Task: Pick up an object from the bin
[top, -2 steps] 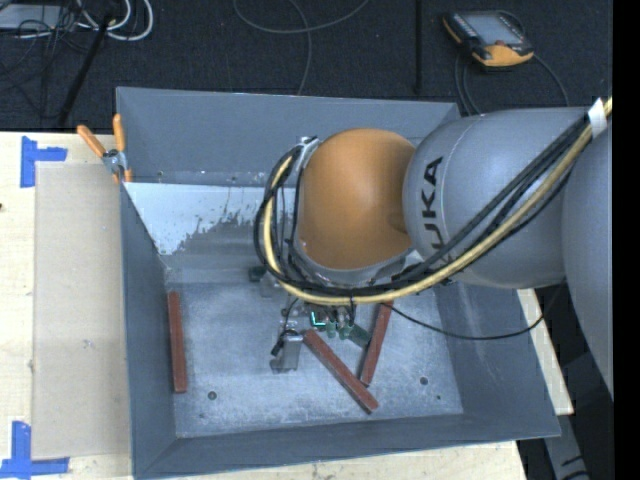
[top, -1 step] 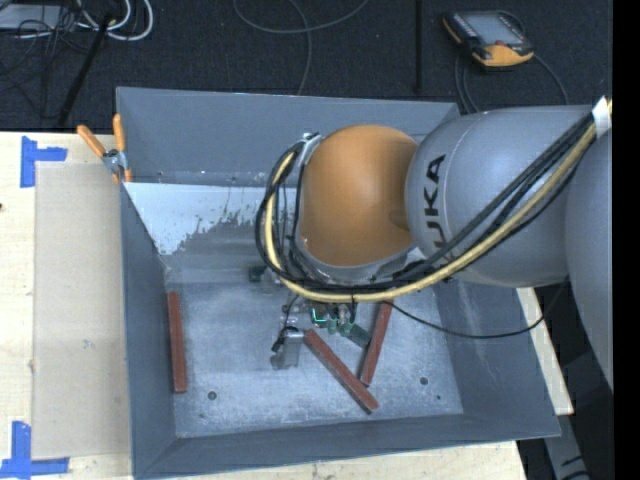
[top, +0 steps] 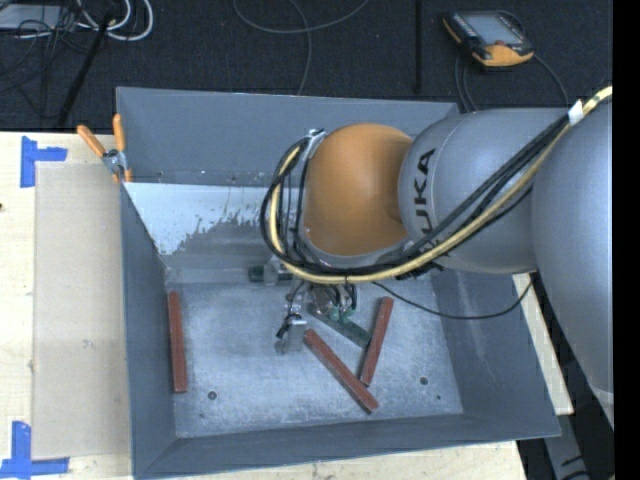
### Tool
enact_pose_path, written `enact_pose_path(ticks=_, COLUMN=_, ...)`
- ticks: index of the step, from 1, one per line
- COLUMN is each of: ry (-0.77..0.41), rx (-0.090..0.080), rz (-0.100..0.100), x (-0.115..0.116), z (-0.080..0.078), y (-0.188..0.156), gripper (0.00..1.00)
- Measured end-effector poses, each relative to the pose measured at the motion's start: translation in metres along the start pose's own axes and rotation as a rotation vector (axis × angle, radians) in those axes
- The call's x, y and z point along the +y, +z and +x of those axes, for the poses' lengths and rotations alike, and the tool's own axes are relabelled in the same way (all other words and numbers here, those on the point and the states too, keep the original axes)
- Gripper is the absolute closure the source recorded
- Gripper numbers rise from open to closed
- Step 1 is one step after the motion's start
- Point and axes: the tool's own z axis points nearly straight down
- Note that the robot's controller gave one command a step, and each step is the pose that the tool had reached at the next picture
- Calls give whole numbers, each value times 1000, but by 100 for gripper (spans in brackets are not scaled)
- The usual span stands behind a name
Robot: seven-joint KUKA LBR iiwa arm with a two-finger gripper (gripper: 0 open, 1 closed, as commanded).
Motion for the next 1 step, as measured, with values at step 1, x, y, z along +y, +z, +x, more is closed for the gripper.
enact_pose_path(ticks=1, ry=151, rx=12, rz=5, x=-27, z=2, y=44, gripper=0)
